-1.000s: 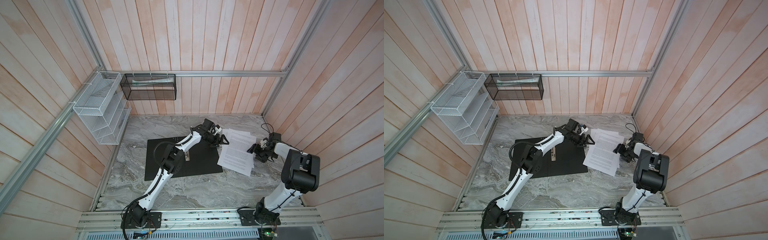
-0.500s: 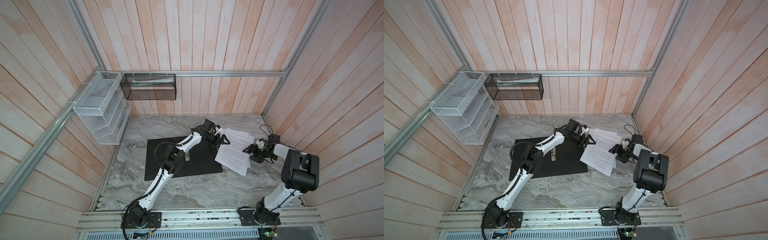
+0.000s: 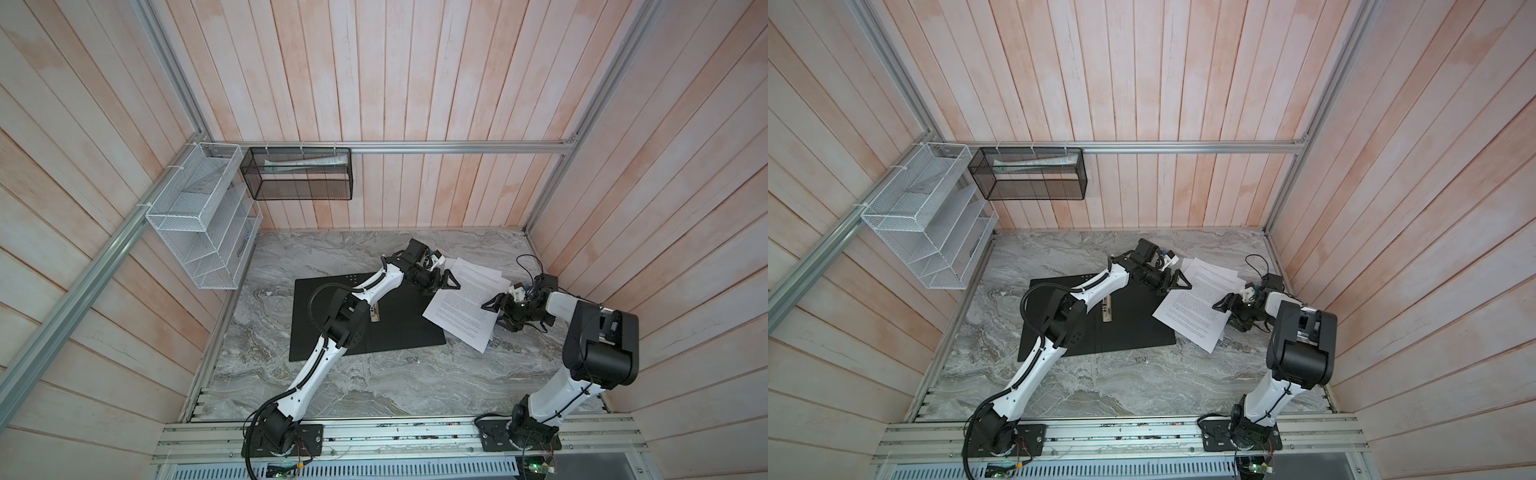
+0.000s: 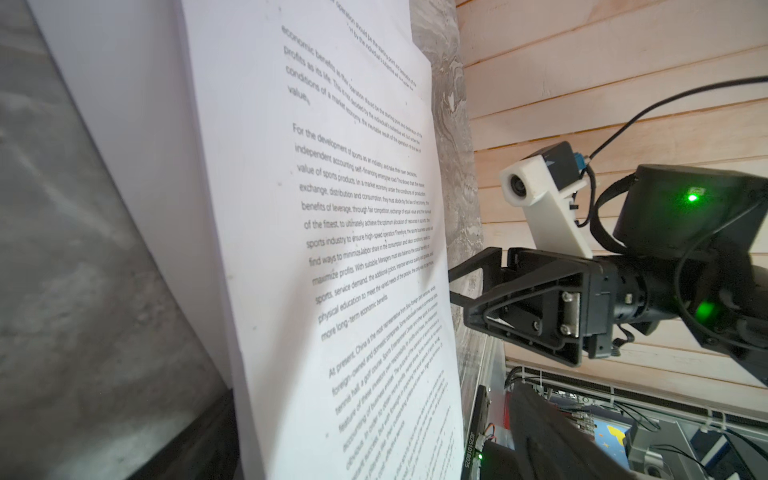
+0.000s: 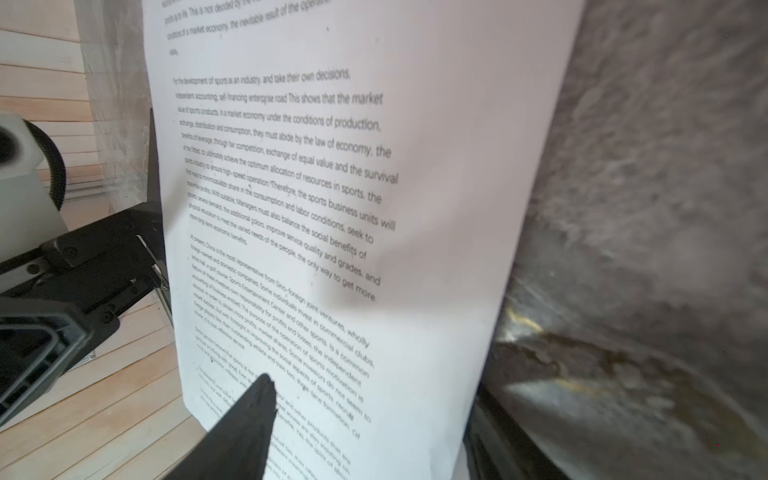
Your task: Put the files into the folder
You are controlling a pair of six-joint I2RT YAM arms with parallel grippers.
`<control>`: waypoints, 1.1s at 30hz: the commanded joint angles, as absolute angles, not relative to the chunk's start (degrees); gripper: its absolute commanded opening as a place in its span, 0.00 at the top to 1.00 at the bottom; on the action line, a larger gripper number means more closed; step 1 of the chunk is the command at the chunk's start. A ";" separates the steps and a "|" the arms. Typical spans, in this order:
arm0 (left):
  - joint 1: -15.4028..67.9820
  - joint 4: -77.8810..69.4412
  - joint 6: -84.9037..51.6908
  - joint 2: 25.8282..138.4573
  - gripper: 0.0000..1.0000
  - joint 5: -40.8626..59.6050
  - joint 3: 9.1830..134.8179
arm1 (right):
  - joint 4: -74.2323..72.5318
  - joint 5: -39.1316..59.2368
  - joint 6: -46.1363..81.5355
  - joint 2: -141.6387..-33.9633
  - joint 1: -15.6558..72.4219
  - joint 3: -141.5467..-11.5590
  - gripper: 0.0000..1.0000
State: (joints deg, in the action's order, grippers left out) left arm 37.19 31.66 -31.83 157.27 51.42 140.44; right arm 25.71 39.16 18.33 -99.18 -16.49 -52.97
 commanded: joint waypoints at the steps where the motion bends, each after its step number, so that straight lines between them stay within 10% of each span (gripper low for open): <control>1: 37.54 32.35 -32.81 155.65 0.00 53.49 139.04 | 29.20 40.07 19.23 -98.49 -16.92 -51.33 0.29; 33: 40.29 16.68 -45.80 147.58 0.00 68.38 129.70 | 28.22 43.69 19.67 -93.84 -23.07 -48.43 0.31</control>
State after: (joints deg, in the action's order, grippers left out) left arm 40.16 17.89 -45.30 148.81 66.76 131.46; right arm 27.27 42.26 20.08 -92.99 -22.96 -49.04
